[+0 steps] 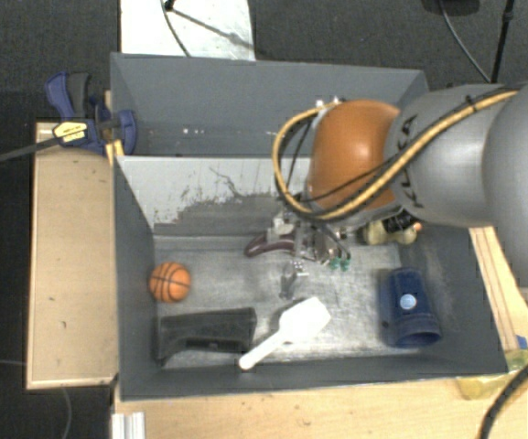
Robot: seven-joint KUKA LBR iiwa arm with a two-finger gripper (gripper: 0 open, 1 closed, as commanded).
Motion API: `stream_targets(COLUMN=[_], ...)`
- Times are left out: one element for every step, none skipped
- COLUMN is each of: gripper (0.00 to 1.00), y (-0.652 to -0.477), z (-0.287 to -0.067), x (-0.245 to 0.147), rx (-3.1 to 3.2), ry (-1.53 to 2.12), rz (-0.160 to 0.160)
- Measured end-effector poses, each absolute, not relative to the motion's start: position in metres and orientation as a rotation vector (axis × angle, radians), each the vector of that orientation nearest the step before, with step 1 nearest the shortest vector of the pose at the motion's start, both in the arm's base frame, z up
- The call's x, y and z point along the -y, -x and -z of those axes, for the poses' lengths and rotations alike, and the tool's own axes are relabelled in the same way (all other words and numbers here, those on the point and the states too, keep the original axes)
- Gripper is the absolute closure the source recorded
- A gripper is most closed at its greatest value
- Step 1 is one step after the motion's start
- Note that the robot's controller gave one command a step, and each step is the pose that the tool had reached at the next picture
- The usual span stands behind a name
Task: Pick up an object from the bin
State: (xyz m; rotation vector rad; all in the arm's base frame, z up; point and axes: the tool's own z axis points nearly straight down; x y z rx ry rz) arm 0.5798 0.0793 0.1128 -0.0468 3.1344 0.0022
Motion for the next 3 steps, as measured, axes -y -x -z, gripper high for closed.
stream_targets(gripper=[1.0,0.0,0.0], y=[-0.5945,-0.5873,-0.5873], z=[-0.0738,-0.0702,-0.0702], x=[-0.0357,-0.0351,-0.0351], rx=[-3.133,-3.166,-3.166], ry=[0.021,0.021,0.02], rz=[-0.004,0.001,0.0])
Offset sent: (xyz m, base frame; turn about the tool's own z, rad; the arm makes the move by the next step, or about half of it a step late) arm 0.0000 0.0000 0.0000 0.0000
